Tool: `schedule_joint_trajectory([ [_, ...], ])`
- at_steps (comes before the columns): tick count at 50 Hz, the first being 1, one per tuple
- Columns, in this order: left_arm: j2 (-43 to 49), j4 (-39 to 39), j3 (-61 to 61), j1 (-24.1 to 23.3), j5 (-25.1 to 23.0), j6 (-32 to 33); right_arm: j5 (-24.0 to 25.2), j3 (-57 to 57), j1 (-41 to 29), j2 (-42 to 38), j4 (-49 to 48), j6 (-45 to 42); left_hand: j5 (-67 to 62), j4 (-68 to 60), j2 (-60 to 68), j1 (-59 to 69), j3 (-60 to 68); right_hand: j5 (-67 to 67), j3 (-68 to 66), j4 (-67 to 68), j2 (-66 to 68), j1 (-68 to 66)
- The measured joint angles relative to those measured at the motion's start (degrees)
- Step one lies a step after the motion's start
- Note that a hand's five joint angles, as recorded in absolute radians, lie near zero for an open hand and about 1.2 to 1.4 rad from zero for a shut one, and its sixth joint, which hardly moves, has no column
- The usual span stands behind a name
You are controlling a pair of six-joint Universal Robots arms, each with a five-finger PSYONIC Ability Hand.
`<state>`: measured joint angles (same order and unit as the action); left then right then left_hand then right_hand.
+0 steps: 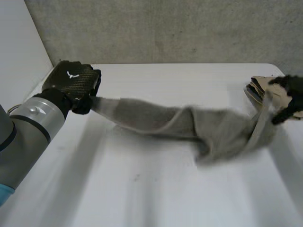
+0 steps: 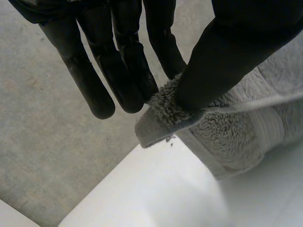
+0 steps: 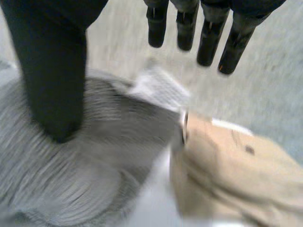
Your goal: Fold the laundry.
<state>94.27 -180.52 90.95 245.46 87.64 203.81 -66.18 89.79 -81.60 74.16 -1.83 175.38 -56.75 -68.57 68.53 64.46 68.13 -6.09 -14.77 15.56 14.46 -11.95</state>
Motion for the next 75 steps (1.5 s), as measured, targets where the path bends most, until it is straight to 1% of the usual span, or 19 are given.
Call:
schedule_joint_trajectory([
  [7, 0.1, -0.1, 1.5, -0.5, -0.1, 0.0, -1.0, -1.4, -2.9, 1.3, 9.7, -20.7, 0.0, -0.2, 0.0, 0.0, 0.0, 2.5, 2.6, -2.1, -1.9, 0.4],
  [11, 0.2, -0.1, 1.5, -0.8, 0.0, -0.1, -1.4, -1.2, -5.6, 4.5, 10.6, -23.5, 0.0, -0.2, 0.0, 0.0, 0.0, 2.5, 2.6, -2.1, -1.9, 0.4],
  [12, 0.2, -0.1, 1.2, -1.0, 0.0, -0.1, -1.8, -0.6, -7.8, 7.6, 11.0, -23.7, 0.0, -0.2, 0.0, 0.0, 0.0, 2.5, 2.6, -2.1, -1.9, 0.4],
  [19, -0.7, -0.3, -0.4, -1.6, 0.1, 0.0, -2.2, 4.2, -12.6, 15.7, 11.2, -20.3, 0.0, -0.2, 0.0, 0.0, 0.0, 2.5, 2.6, -2.1, -1.9, 0.4],
  [24, -1.1, -0.4, -1.3, -1.6, 0.2, 0.0, -3.2, 11.4, -19.3, 18.7, 10.9, -15.6, 0.0, -0.2, 0.0, 0.0, 0.0, 2.5, 2.6, -2.1, -1.9, 0.4],
  [28, -1.1, -0.4, -1.4, -1.6, 0.2, 0.0, -4.8, 16.1, -23.1, 18.9, 9.2, -10.3, 0.0, -0.2, 0.0, 0.0, 0.0, 2.5, 2.6, -2.1, -1.9, 0.4],
  [30, -1.0, -0.4, -1.4, -1.5, 0.2, -0.1, -6.5, 20.2, -25.5, 18.2, 6.0, -4.9, 0.0, -0.2, 0.0, 0.0, 0.0, 2.5, 2.6, -2.1, -1.9, 0.4],
  [37, -0.5, -0.6, -1.5, -1.3, 0.1, -1.1, -8.7, 25.8, -27.4, 12.7, -2.4, 0.9, 0.0, -0.2, 0.0, 0.0, 0.0, 1.3, 1.0, -1.8, -1.5, 0.1],
  [42, -0.2, -0.8, -1.7, -1.0, 0.1, -2.0, -9.0, 26.5, -27.8, 7.7, -6.2, 0.5, 0.0, -0.2, 0.0, 0.0, 0.0, -7.6, -9.9, 9.0, 9.9, -9.3],
  [50, 0.0, -0.9, -1.7, -0.7, 0.1, -2.2, -9.5, 25.9, -28.1, 0.8, -10.2, -3.3, 0.0, -0.2, 0.0, 0.0, 0.0, -14.1, -16.9, 16.0, 17.3, -15.1],
  [52, 0.0, -0.9, -1.7, -0.7, 0.1, -2.2, -10.3, 25.6, -28.2, -0.8, -11.4, -4.4, 0.0, -0.2, 0.0, 0.0, 0.0, -22.2, -25.1, 24.2, 26.0, -22.5],
  [53, 0.0, -0.9, -1.8, -0.6, 0.1, -2.2, -10.9, 25.4, -28.3, -1.7, -12.2, -4.9, 0.0, -0.2, 0.0, 0.0, 0.0, -30.1, -33.3, 32.4, 34.9, -30.2],
  [54, 0.0, -0.9, -1.8, -0.6, 0.1, -2.2, -10.9, 25.4, -28.3, -1.7, -12.2, -4.9, 0.0, -0.2, 0.0, 0.0, 0.0, -30.1, -33.3, 32.4, 34.9, -30.2],
  [56, 0.0, -0.9, -1.8, -0.6, 0.1, -2.2, -12.6, 24.8, -28.4, -3.4, -14.0, -5.9, 0.0, -0.2, 0.0, 0.0, 0.0, -47.4, -50.2, 49.3, 50.8, -43.8],
  [61, -0.4, -0.9, -1.8, -0.2, 0.3, -2.1, -14.9, 23.2, -28.0, -3.5, -15.1, -8.3, 0.0, -0.2, 0.0, 0.0, 0.0, -50.0, -52.9, 52.4, 52.5, -44.5],
  [67, -2.3, -0.5, -1.9, 0.9, 0.4, -1.9, -14.1, 18.5, -26.3, 7.7, -7.0, -18.4, 0.0, -0.2, 0.0, 0.0, 0.0, -50.3, -52.9, 52.5, 52.5, -44.5],
  [70, -5.3, 0.2, -1.7, 2.0, 0.4, -1.8, -11.7, 12.2, -22.8, 15.0, 5.6, -29.1, 0.0, -0.2, 0.0, 0.0, 0.1, -50.4, -52.9, 52.6, 52.5, -44.5],
  [72, -6.7, 0.9, -1.6, 2.6, 0.3, -1.7, -10.5, 9.3, -21.0, 16.9, 11.6, -33.5, 0.0, -0.2, 0.0, 0.0, 0.1, -50.4, -52.9, 52.6, 52.5, -44.5],
  [75, -9.0, 3.3, -1.3, 3.5, 0.1, -1.5, -7.3, 2.5, -16.8, 19.1, 25.8, -42.3, 0.0, -0.2, 0.0, 0.0, 0.1, -50.5, -52.9, 52.6, 52.5, -44.5],
])
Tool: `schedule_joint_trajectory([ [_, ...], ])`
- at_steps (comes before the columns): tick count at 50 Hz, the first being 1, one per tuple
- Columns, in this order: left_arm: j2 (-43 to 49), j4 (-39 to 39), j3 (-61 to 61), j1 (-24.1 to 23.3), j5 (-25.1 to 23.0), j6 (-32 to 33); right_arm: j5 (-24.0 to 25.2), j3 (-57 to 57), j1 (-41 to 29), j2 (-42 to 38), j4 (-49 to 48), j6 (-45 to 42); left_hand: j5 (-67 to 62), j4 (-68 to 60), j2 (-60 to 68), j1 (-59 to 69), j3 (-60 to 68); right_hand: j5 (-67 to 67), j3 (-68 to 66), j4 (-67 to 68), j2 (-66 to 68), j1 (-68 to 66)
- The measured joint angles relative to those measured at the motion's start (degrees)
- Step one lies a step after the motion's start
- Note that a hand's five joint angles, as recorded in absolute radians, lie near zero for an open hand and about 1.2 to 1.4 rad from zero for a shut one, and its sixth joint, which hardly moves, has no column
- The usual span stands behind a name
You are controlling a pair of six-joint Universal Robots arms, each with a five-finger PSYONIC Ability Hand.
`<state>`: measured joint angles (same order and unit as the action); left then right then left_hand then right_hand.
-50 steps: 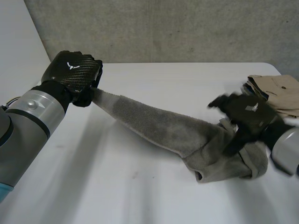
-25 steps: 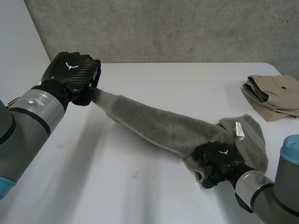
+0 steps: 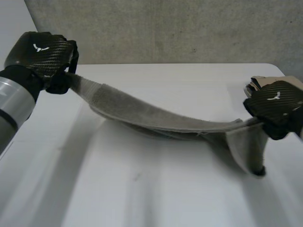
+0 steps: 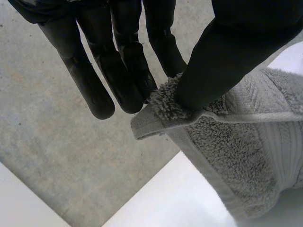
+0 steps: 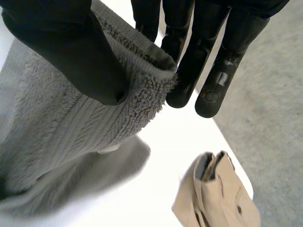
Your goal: Fold the laundry.
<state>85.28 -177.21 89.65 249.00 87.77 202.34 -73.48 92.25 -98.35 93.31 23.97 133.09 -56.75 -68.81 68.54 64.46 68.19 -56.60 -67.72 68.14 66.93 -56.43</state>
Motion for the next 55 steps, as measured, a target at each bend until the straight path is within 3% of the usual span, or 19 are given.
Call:
schedule_joint_trajectory([
  [8, 0.6, 7.2, 2.1, 1.0, -0.5, 0.6, 3.5, -7.1, 3.4, -4.2, 14.0, -7.8, 0.0, 0.0, 0.1, 0.0, 0.0, 0.0, 0.0, 0.0, 0.0, 0.0],
  [16, 15.9, 5.9, -0.6, 0.7, -0.1, 3.7, 1.4, -12.9, -2.7, -18.0, 10.7, -9.8, 0.0, 0.0, 0.1, 0.0, 0.1, 0.0, 0.0, 0.0, 0.0, 0.0],
  [23, 27.2, -0.6, -11.5, 0.6, 1.6, 4.7, -6.1, -24.3, -8.6, -27.5, -1.7, -9.8, 0.0, 0.0, 0.1, 0.0, 0.2, 0.0, 0.0, 0.0, 0.0, 0.0],
  [27, 29.9, -15.0, -21.6, 0.6, 6.0, 4.4, -10.2, -35.5, -10.1, -30.2, -18.9, -9.7, 0.0, 0.0, 0.1, 0.0, 0.2, 0.0, 0.0, 0.0, 0.0, 0.0],
  [29, 29.7, -16.7, -22.1, 0.5, 6.5, 4.4, -10.3, -36.2, -10.1, -30.2, -20.2, -9.6, 0.0, 0.0, 0.1, 0.0, 0.2, 0.0, 0.0, 0.0, 0.0, 0.0],
  [30, 28.2, -25.6, -24.2, 0.3, 8.7, 4.4, -10.1, -39.9, -10.1, -29.8, -28.9, -9.3, 0.0, 0.0, 0.1, 0.0, 0.2, 0.0, 0.0, 0.0, 0.0, 0.0],
  [31, 27.3, -28.5, -24.6, 0.2, 9.5, 4.3, -9.9, -40.6, -10.1, -29.6, -31.3, -9.1, 0.0, 0.0, 0.1, 0.0, 0.2, 0.0, 0.0, 0.0, 0.0, 0.0],
  [37, 22.6, -36.4, -22.8, -0.6, 11.6, 4.1, -4.4, -42.4, -9.8, -26.8, -41.0, -7.2, 0.0, 0.0, 0.1, 0.0, 0.2, 0.0, 0.0, 0.0, 0.0, 0.0],
  [43, 19.8, -33.6, -15.7, -1.2, 11.6, 3.9, 3.6, -39.7, -9.2, -25.6, -34.9, -4.9, 0.0, 0.0, 0.2, 0.0, 0.2, -0.2, 0.0, 0.0, 0.0, 0.0],
  [48, 18.4, -27.9, -7.2, -0.8, 11.3, 3.8, 10.3, -35.7, -8.2, -26.3, -21.2, -4.9, 0.0, 0.0, 0.2, 0.0, 0.2, -0.2, 0.0, 0.0, 0.0, 0.0],
  [55, 18.1, -19.3, 4.2, -0.7, 10.6, 3.0, 15.6, -27.9, -4.1, -30.3, -2.6, -15.4, 0.0, 0.0, 0.2, 0.0, 0.2, -0.2, 0.0, 0.0, 0.0, 0.0],
])
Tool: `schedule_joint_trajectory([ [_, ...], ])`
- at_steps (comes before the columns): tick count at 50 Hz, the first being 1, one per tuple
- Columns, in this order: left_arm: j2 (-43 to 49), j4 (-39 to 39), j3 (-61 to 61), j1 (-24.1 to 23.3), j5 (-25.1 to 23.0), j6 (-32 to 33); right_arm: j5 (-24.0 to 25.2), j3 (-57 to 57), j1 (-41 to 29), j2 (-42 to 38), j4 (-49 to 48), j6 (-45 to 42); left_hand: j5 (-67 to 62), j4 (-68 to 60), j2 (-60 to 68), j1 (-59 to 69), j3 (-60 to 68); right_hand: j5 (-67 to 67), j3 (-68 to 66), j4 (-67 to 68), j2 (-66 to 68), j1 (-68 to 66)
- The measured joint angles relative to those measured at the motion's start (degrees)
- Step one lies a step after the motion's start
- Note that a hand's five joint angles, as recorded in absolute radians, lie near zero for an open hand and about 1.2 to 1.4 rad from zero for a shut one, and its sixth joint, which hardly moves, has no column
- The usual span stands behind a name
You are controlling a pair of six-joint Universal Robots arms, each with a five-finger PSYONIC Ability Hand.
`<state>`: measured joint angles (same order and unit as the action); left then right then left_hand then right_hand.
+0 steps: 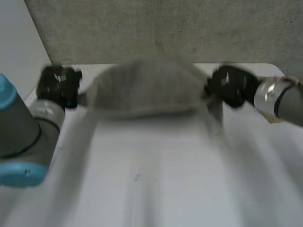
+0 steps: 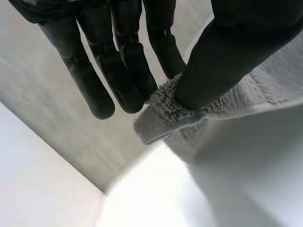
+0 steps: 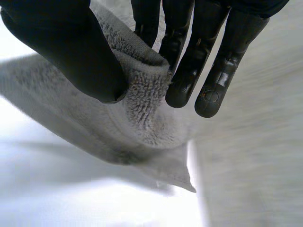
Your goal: Fold the laundry.
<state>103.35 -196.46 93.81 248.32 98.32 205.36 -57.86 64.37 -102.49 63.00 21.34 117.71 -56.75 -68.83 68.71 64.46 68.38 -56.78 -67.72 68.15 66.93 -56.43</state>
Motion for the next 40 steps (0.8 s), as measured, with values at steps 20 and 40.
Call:
schedule_joint_trajectory([
  [20, -2.4, 3.0, 4.1, -0.7, -2.4, -0.7, 0.8, 12.3, 4.2, -5.5, 3.1, -0.8, 0.0, 0.0, 0.0, 0.0, 0.0, 53.1, 55.5, -54.6, -54.3, 44.8],
  [40, -8.3, 3.0, 2.4, 1.0, -2.3, -1.2, 2.6, 38.7, 14.5, 14.7, -16.2, 58.1, 0.0, 0.0, 0.0, 0.0, 0.0, 53.1, 55.5, -54.6, -54.3, 44.8],
])
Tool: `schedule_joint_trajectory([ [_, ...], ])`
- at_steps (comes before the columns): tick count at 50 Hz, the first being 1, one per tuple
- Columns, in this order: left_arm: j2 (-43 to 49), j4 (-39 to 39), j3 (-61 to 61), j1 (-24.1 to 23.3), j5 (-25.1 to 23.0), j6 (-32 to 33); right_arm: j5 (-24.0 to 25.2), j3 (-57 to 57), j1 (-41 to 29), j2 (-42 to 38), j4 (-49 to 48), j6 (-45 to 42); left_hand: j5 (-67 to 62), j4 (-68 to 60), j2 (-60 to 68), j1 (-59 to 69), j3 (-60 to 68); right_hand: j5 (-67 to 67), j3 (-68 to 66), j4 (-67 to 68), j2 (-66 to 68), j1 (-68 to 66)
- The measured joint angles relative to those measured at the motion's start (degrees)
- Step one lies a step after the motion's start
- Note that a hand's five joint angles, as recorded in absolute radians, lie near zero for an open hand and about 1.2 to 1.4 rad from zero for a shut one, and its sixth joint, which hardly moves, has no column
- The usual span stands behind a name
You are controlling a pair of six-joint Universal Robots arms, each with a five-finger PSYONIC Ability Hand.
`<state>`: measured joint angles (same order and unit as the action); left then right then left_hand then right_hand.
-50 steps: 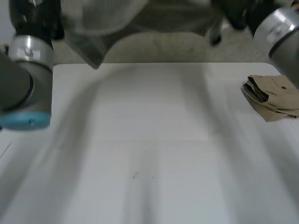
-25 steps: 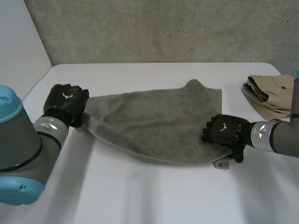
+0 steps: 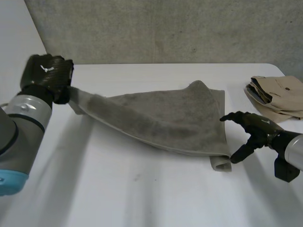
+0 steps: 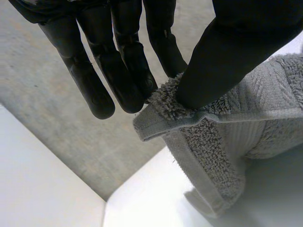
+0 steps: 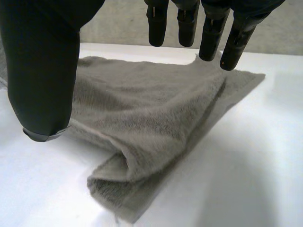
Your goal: Fold the laundry.
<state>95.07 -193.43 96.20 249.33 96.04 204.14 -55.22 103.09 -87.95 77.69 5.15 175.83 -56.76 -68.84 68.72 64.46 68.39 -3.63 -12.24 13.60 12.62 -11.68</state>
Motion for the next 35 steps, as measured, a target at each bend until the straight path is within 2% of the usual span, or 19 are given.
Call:
schedule_joint_trajectory([
  [12, -0.9, -0.1, -1.6, 6.1, 0.0, -0.3, -2.7, 7.1, -2.1, 1.5, -5.9, 2.2, 0.0, 0.0, 0.0, 0.0, 0.0, 0.0, 0.0, 0.0, 0.0, 0.0],
  [19, -0.5, 0.1, -0.8, 7.7, -0.2, -2.5, -9.1, 7.0, -8.2, 0.2, -7.3, 0.5, 0.0, 0.0, 0.0, 0.0, 0.0, 0.0, 0.0, 0.0, 0.0, 0.0],
  [23, -0.2, 0.3, -0.3, 8.0, -0.4, -4.2, -13.4, 6.0, -14.0, -2.1, -8.6, -1.7, 0.0, 0.0, 0.0, 0.0, 0.0, 0.0, 0.0, 0.0, 0.0, 0.0],
  [25, -0.1, 0.3, -0.2, 8.0, -0.5, -4.6, -14.0, 5.8, -15.0, -2.5, -9.0, -2.1, 0.0, 0.0, 0.0, 0.0, 0.0, -0.2, -0.5, 0.2, 0.3, -0.2],
  [28, 0.0, 0.5, 0.0, 7.9, -1.0, -5.4, -16.4, 4.8, -18.7, -4.1, -10.9, -3.3, 0.0, 0.0, 0.0, 0.0, 0.0, -2.1, -2.9, 1.1, 2.4, -0.5],
  [30, 0.0, 0.5, 0.0, 7.8, -1.2, -5.6, -18.3, 3.8, -21.4, -5.6, -12.5, -4.3, 0.0, 0.0, 0.0, 0.0, 0.0, -5.6, -8.4, 6.5, 7.5, -5.6],
  [35, 0.0, 0.5, 0.4, 7.6, -1.6, -5.7, -20.7, 2.7, -23.5, -7.7, -13.8, -6.3, 0.0, 0.0, 0.0, 0.0, 0.0, -9.4, -11.7, 10.3, 10.9, -8.8],
])
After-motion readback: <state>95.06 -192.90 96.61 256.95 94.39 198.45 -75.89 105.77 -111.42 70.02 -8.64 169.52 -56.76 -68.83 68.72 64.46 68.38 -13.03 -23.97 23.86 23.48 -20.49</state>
